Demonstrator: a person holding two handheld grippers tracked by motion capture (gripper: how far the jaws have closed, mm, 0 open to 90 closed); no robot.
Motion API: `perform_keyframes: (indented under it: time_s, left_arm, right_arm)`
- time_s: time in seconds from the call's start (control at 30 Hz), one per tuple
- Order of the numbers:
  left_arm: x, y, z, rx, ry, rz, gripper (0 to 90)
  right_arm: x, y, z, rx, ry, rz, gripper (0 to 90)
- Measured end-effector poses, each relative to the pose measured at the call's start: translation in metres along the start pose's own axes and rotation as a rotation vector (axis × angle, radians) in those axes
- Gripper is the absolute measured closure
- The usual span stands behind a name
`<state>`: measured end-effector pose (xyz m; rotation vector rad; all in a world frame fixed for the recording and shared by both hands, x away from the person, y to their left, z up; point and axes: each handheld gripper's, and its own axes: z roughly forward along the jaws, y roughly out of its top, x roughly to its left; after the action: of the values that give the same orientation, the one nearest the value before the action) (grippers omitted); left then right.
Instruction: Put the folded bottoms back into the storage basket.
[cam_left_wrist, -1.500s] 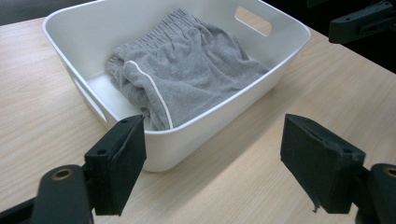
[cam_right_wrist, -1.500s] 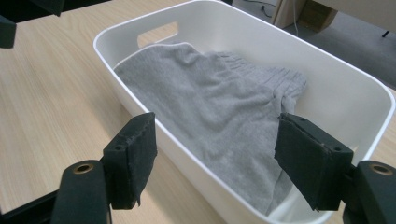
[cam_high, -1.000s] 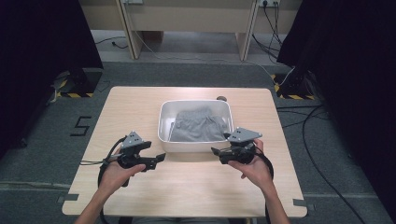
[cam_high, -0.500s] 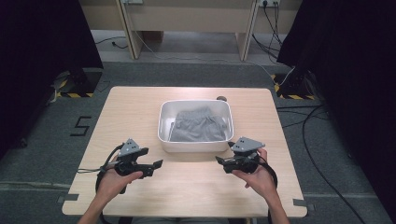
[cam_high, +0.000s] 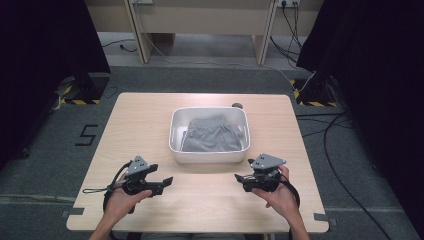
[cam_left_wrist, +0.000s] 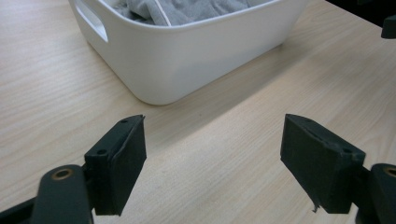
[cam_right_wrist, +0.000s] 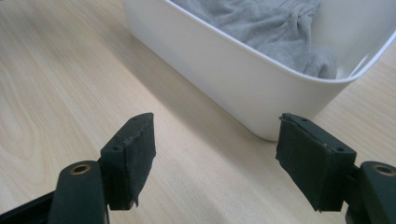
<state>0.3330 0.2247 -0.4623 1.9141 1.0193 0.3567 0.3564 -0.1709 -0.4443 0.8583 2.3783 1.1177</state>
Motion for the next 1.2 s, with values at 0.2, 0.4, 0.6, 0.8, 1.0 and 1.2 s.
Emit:
perform_keyframes:
  time_s: [0.2, 0.4, 0.6, 0.8, 1.0, 1.2]
  left_arm:
    - [0.001, -0.009, 0.005, 0.017, -0.001, -0.006, 21.9]
    - [0.004, -0.017, 0.007, 0.025, 0.001, -0.015, 21.8]
    - [0.005, -0.024, 0.01, 0.036, 0.007, -0.014, 21.5]
    - [0.005, -0.032, 0.012, 0.046, 0.01, -0.015, 20.9]
    - [0.003, -0.041, 0.016, 0.084, 0.009, -0.001, 20.3]
    - [0.002, -0.051, 0.019, 0.128, 0.025, 0.024, 19.9]
  right_arm:
    - [-0.001, -0.01, 0.001, 0.016, 0.001, 0.012, 28.9]
    - [0.0, -0.019, 0.003, 0.031, 0.004, 0.022, 28.8]
    - [0.001, -0.024, 0.004, 0.033, 0.005, 0.029, 28.6]
    - [0.003, -0.031, 0.004, 0.029, 0.009, 0.034, 27.7]
    - [0.005, -0.04, 0.006, 0.036, 0.013, 0.048, 27.1]
    - [0.006, -0.049, 0.008, 0.053, 0.012, 0.06, 26.8]
